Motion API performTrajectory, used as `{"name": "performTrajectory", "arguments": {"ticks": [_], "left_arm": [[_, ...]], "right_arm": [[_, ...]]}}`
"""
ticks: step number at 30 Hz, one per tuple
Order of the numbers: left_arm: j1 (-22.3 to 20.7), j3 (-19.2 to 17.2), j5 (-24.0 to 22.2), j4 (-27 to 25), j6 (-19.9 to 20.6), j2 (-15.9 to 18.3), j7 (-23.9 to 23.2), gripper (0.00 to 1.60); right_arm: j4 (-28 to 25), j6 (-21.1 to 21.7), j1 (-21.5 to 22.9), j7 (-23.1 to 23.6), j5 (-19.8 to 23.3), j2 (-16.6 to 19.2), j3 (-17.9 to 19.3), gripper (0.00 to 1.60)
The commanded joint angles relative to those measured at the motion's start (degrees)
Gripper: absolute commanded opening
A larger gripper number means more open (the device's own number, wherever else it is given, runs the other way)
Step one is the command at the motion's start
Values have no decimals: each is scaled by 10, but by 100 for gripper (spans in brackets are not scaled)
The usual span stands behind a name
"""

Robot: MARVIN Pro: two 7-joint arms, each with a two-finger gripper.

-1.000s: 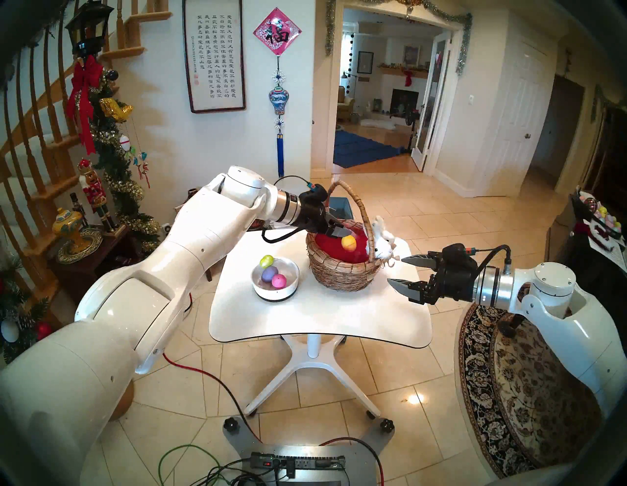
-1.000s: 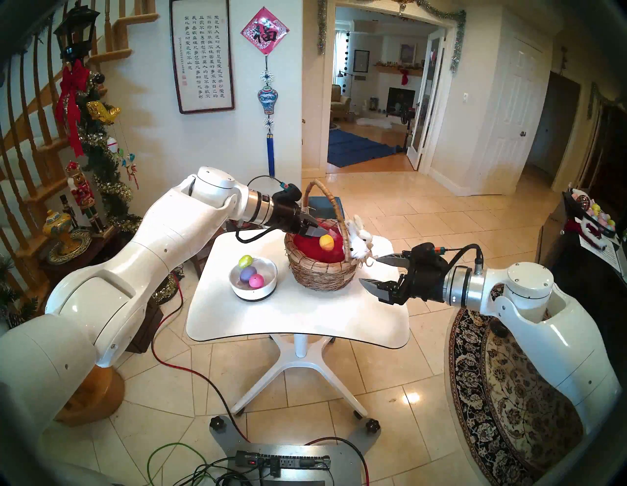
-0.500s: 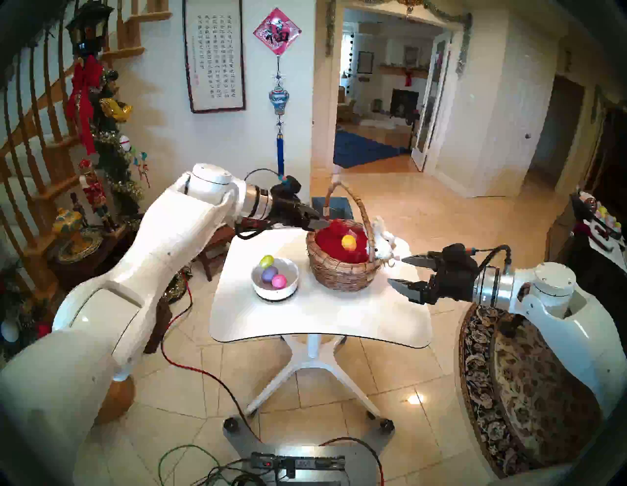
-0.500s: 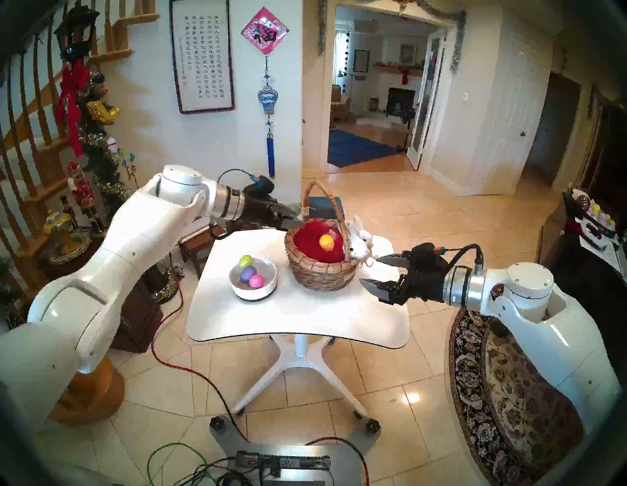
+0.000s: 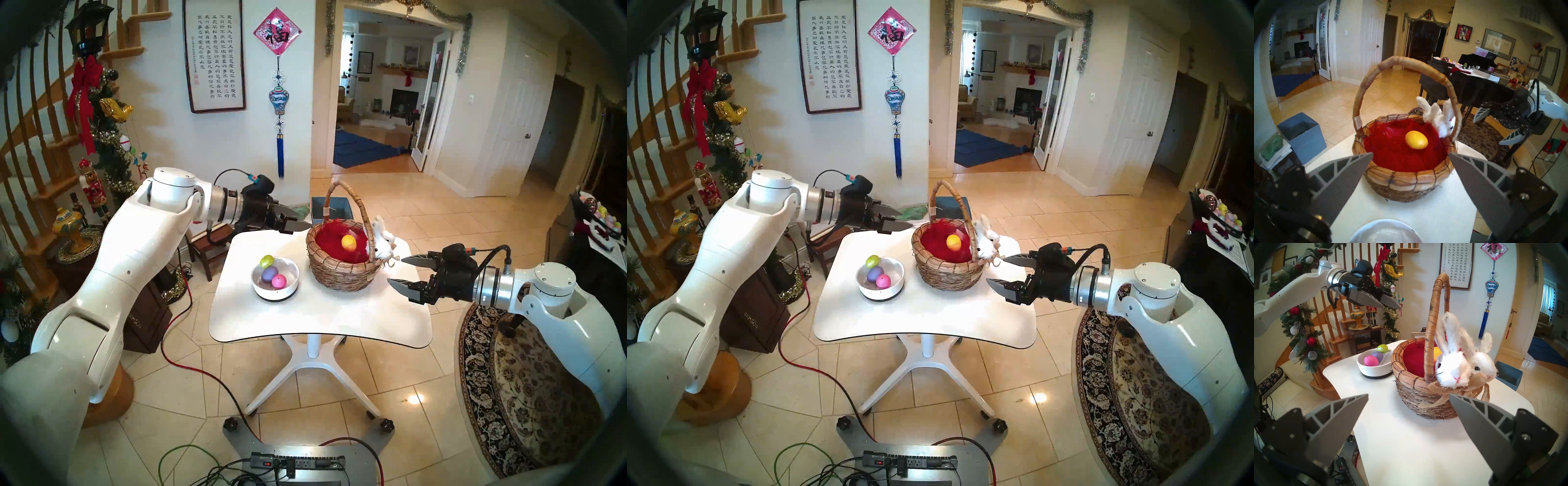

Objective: Put easter egg into basket

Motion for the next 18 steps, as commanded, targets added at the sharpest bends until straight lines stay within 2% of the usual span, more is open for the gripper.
{"name": "performTrajectory", "arguments": {"ticks": [1, 2, 10, 18], "left_arm": [[65, -30, -7, -65, 2, 44, 34, 160], [82, -44, -4, -83, 1, 46, 45, 160], [122, -70, -4, -113, -15, 58, 82, 160], [127, -66, 12, -111, -7, 54, 124, 160]], "right_arm": [[-1, -1, 2, -1, 1, 1, 5, 160], [-1, -1, 2, -1, 1, 1, 5, 160], [-1, -1, 1, -1, 1, 1, 5, 160], [-1, -1, 1, -1, 1, 1, 6, 160]]}}
